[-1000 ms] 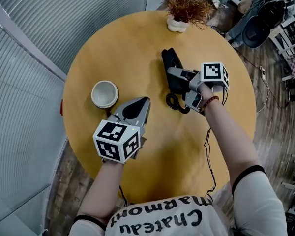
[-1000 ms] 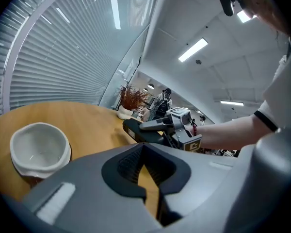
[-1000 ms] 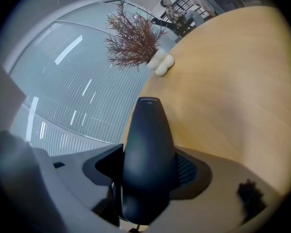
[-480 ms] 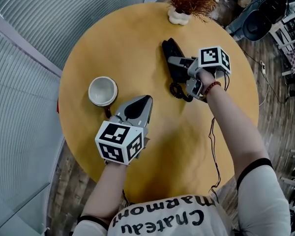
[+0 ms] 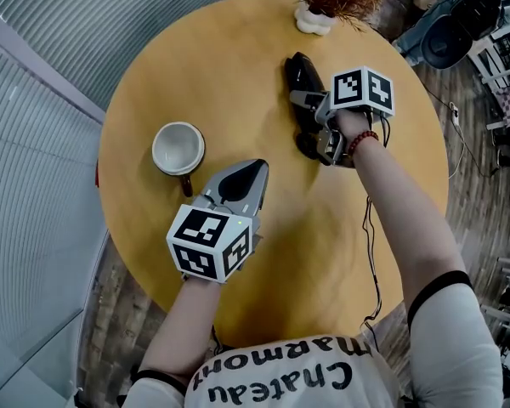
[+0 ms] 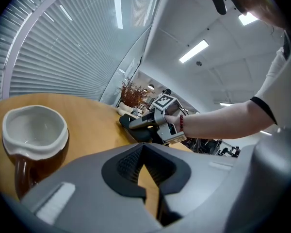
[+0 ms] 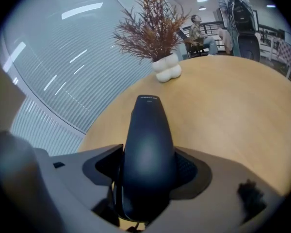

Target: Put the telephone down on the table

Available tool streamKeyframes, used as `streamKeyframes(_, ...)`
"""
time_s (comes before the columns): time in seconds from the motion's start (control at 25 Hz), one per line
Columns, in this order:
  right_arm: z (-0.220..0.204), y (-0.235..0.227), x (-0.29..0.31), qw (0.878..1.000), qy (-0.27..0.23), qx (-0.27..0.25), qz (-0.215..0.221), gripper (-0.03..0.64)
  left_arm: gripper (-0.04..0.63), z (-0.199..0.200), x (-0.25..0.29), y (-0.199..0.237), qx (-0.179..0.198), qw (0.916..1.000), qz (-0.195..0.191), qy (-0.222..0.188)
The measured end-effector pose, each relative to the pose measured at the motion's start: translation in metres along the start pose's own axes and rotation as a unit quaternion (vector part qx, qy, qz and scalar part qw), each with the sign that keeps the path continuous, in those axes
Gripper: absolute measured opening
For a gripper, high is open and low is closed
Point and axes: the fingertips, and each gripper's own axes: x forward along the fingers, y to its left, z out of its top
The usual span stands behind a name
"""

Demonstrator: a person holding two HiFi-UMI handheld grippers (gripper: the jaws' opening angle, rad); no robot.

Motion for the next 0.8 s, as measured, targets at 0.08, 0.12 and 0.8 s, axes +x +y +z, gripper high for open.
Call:
streamKeyframes(0.08, 0.001, 0.0, 0.001, 1.0, 0.001, -0.023, -0.014, 0.314, 0.005, 0.001, 0.0, 0.0, -0.003, 1.0, 0.0, -0.004)
streamKeyframes(0.12, 0.0, 0.001, 0.002, 0.999, 0.003, -0.033, -0.021, 0.314, 0.005, 0.0, -0.001, 0.0, -0.004, 1.0, 0.001, -0.003)
streamKeyframes(0.8, 0.001, -0.002, 0.008, 0.982, 0.01, -0.154, -0.108, 0.314, 0.005, -0.008, 0.003, -0.008, 0.003, 0.9999, 0.013, 0.011)
